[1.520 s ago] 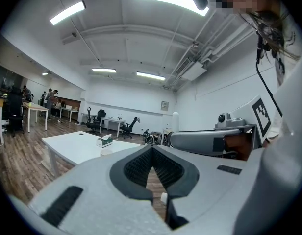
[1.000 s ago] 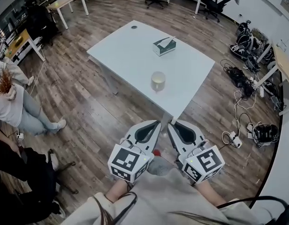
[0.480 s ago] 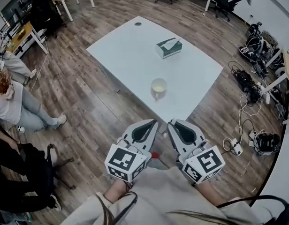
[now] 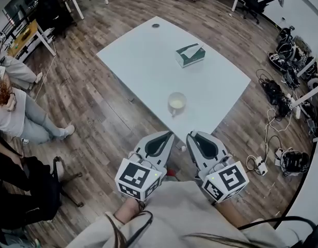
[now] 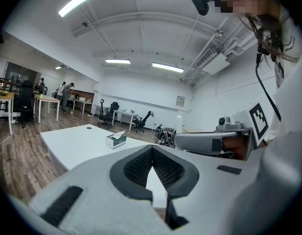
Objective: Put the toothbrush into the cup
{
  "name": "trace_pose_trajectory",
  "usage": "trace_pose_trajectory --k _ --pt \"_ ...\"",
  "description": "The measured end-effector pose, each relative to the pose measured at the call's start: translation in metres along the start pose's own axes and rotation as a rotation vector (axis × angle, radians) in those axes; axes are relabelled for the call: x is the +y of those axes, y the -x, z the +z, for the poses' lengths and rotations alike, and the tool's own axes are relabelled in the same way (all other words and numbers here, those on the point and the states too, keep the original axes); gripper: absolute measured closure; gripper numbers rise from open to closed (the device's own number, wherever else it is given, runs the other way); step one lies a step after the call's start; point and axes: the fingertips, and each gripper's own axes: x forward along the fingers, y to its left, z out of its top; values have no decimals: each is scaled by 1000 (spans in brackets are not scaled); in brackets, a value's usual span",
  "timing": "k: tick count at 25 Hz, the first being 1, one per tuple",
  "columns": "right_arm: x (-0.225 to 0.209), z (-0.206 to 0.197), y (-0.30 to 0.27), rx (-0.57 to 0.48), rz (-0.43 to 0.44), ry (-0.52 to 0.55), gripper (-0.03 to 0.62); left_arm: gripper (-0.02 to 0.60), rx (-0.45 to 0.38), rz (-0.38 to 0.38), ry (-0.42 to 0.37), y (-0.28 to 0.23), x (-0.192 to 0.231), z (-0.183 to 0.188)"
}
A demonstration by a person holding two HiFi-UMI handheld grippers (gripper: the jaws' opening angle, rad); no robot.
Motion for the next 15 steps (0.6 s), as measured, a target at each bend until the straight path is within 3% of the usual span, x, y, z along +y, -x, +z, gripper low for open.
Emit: trace_pose_trajectory --k 15 --pt "-46 26 -64 -53 -137 -7 545 574 72 -139 3 -60 56 9"
